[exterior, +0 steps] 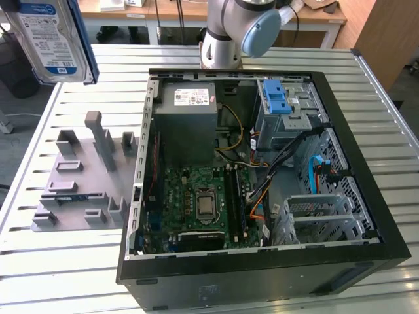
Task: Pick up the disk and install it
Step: 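Pick up the disk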
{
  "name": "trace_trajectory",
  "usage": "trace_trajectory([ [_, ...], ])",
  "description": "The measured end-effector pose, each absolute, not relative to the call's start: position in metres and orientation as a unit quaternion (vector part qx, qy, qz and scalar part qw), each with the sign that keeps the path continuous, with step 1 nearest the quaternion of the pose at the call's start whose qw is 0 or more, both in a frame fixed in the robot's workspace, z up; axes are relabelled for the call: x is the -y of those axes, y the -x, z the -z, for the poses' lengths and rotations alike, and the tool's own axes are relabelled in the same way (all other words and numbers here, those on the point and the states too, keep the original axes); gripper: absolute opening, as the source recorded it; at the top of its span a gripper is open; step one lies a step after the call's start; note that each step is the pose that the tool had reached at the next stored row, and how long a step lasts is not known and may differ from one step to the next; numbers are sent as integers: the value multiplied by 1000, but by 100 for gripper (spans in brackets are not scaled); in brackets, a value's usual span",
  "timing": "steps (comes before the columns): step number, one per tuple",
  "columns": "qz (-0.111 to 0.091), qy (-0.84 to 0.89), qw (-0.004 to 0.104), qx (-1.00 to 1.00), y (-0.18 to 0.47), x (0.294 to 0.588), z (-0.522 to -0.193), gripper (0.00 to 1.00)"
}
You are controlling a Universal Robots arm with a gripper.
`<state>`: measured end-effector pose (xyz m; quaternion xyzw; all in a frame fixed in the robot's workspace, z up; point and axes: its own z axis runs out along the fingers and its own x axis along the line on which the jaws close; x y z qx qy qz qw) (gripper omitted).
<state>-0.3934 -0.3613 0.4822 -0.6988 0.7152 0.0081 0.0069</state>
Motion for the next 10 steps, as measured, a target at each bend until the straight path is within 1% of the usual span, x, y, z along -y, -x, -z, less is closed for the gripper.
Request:
trace_trajectory([
  [10, -8, 699, 7, -715, 379, 367, -482, 36],
])
